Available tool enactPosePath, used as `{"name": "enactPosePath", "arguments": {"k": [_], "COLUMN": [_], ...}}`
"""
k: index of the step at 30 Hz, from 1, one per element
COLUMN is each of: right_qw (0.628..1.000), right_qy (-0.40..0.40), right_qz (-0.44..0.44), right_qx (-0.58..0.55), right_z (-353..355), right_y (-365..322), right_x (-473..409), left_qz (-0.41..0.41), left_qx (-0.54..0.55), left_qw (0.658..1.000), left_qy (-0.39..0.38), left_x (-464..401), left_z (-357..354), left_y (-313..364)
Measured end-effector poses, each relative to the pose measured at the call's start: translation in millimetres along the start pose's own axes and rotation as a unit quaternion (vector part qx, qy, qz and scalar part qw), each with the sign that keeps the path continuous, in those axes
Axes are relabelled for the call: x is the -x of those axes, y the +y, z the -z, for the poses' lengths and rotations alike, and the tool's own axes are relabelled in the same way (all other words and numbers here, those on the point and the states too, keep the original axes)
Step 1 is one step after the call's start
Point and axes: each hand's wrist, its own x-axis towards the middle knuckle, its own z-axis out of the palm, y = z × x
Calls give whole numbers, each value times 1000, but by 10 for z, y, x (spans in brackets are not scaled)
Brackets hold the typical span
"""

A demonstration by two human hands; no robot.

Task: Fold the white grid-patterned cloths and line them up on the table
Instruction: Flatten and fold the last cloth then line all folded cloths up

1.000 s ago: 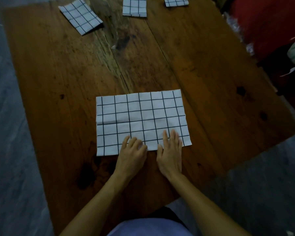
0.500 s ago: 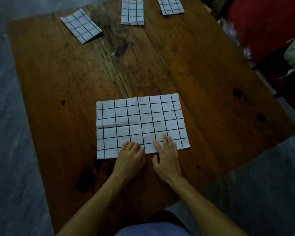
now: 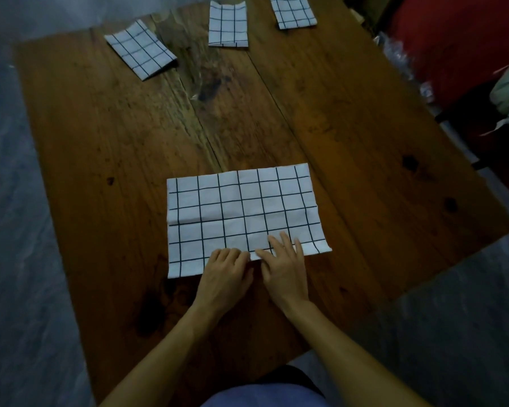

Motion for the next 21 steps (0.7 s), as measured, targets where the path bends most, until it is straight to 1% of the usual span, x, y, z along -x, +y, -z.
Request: {"name": "enactPosePath", "arguments": {"k": [3,6,10,14,18,20,21], "right_qw": [999,998,999,996,989,985,983], "right_qy": [39,51,35,71,134,149,143], "right_qz": [23,41,22,21,55,60,55], "right_qx": [-1,-10,-33,-41,-32,-65,-96], "right_z": [58,186,410,731,1095,1276,1370], "right_y": [-3,7,-61,-92,-87,-93,-95], "right_x": [-46,-75,-177,-349,-466,-502,-526], "left_qz": [24,40,44,62,94,114,128], "left_qx": [-3,10,42,67,122,180,211], "left_qw": [1000,999,997,992,984,971,962], "left_qy": [2,16,46,88,94,105,115], "left_x": [-47,-144,-280,-364,-363,-360,-368], "left_z": [27,99,278,495,734,877,957], "left_y": [-10,11,119,306,567,683,716]}}
